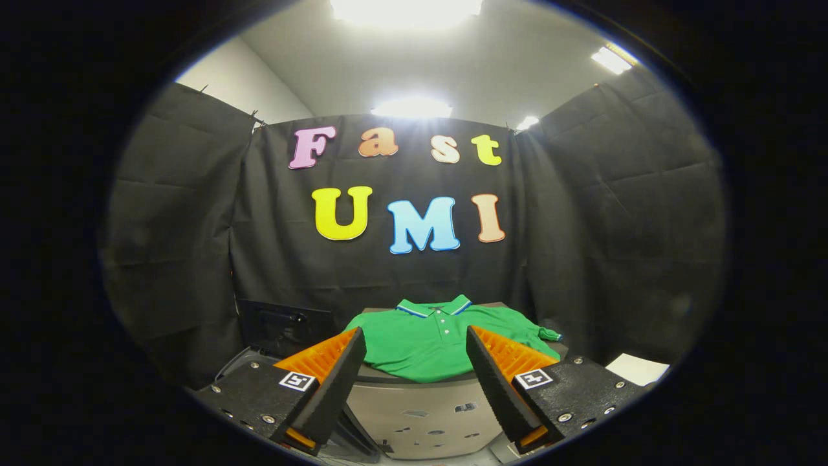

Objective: Put the clothes into the washing machine and then close the washing machine lid.

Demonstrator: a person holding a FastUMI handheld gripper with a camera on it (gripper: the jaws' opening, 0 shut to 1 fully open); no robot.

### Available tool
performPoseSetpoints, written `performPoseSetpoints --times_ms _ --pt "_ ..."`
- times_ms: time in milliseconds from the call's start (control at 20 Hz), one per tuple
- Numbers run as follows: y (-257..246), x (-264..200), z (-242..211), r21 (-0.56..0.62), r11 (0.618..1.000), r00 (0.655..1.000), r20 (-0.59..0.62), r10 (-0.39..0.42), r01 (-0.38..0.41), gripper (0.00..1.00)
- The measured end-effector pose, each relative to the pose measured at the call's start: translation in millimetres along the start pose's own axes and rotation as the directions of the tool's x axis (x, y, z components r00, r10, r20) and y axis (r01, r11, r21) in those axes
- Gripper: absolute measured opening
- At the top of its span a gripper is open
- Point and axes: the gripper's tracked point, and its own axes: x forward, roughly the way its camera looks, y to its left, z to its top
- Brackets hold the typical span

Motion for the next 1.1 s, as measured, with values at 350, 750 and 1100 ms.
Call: performPoseSetpoints --times_ms 350,750,1100 --pt "-15 56 9 -0.024 0.999 0.998 -0.054 0.029 -0.03 0.96" --pt "-25 118 0 -0.033 0.997 0.985 -0.162 0.062 -0.069 0.96" --pt "-39 171 -17 -0.014 0.996 0.962 -0.262 0.077 -0.084 0.96"
